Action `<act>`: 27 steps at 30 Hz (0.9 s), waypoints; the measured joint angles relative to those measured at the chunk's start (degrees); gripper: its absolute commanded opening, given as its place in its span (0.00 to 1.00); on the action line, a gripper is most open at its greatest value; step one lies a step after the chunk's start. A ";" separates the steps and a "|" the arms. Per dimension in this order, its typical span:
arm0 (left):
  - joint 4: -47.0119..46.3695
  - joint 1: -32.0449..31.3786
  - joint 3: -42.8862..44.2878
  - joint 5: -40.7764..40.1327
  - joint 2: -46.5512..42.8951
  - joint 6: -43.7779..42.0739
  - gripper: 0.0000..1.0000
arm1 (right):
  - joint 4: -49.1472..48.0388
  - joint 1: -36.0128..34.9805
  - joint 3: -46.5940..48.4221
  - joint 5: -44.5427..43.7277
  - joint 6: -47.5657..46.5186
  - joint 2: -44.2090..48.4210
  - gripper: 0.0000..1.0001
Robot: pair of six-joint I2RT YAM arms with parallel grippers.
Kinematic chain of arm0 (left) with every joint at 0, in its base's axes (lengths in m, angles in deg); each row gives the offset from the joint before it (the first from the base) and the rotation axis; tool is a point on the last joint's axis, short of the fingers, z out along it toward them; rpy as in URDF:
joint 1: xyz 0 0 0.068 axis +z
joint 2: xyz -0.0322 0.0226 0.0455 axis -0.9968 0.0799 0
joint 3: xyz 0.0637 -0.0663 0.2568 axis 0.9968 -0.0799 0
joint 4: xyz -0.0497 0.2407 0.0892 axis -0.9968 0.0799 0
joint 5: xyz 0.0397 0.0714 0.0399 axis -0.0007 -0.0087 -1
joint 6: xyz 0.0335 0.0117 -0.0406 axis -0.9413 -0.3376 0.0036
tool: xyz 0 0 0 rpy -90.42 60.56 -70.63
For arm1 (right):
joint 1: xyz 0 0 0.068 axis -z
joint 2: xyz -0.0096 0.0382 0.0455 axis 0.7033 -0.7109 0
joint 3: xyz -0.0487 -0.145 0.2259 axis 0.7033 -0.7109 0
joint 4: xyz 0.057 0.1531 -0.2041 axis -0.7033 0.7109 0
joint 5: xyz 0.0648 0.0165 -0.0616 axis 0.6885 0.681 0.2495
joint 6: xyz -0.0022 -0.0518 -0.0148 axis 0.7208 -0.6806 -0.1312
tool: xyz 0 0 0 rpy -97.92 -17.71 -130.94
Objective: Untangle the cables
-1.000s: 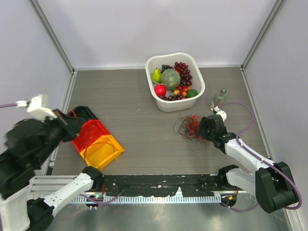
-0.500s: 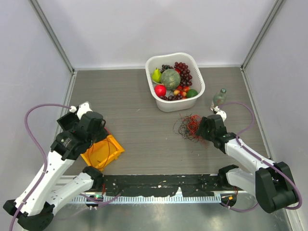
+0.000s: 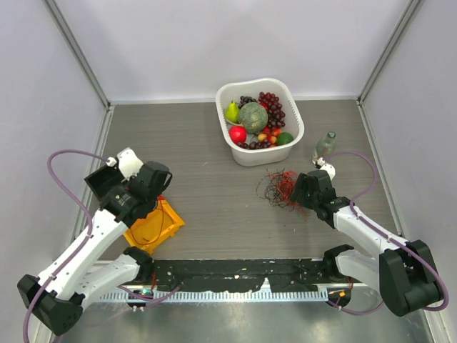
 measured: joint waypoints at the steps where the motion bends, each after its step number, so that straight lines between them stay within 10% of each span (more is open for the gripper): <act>1: -3.85 0.00 -1.99 -1.62 -0.57 -2.10 0.00 | -0.02 0.00 0.00 0.02 0.00 0.00 0.66; 14: -44.35 0.00 -22.95 -9.53 -10.78 -22.62 0.00 | -0.02 -0.04 0.00 0.04 -0.02 0.00 0.66; 27: 5.55 0.00 -4.15 -7.26 -4.74 18.25 0.00 | -0.09 -0.28 0.00 0.04 -0.04 -0.15 0.66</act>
